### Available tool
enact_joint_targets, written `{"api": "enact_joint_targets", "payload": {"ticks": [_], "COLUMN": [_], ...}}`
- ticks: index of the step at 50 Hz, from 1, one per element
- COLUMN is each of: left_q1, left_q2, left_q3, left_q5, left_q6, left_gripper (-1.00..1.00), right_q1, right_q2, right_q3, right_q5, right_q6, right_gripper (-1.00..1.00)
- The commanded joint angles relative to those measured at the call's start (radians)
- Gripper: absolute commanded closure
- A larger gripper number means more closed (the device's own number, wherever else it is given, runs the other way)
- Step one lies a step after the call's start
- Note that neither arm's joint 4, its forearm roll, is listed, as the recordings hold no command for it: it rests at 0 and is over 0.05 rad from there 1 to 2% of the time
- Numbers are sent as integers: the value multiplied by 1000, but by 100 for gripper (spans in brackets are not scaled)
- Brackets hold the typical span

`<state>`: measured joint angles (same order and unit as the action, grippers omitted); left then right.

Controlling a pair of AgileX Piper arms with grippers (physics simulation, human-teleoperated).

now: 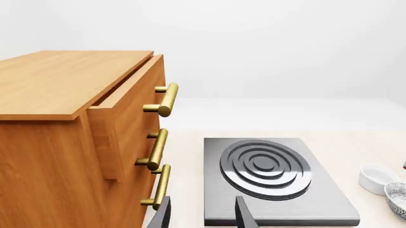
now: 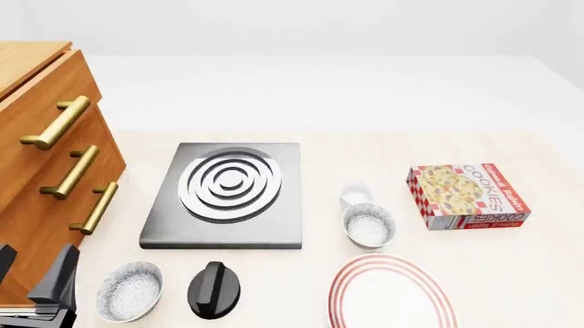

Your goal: Pick the akita bowl between the plate and the ramekin and place it on the plate.

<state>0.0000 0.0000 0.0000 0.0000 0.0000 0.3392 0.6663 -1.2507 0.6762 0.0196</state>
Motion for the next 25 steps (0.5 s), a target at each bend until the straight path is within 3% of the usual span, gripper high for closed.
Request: {"api": "enact_joint_targets", "payload": {"ticks": [1,13,25], "left_q1": [0,0,0], "left_q2": [0,0,0], "left_q3": [0,0,0], "left_q5": [0,0,0], "left_q6": [0,0,0], "left_gripper": [-100,-100,-100], "right_q1": [15,66,35], "right_q2": [101,214,277], "right_q3": [-72,-121,-114], "right_q5": [66,134,159], "right_q6": [34,93,110], "right_gripper": [-100,-100,-100]}}
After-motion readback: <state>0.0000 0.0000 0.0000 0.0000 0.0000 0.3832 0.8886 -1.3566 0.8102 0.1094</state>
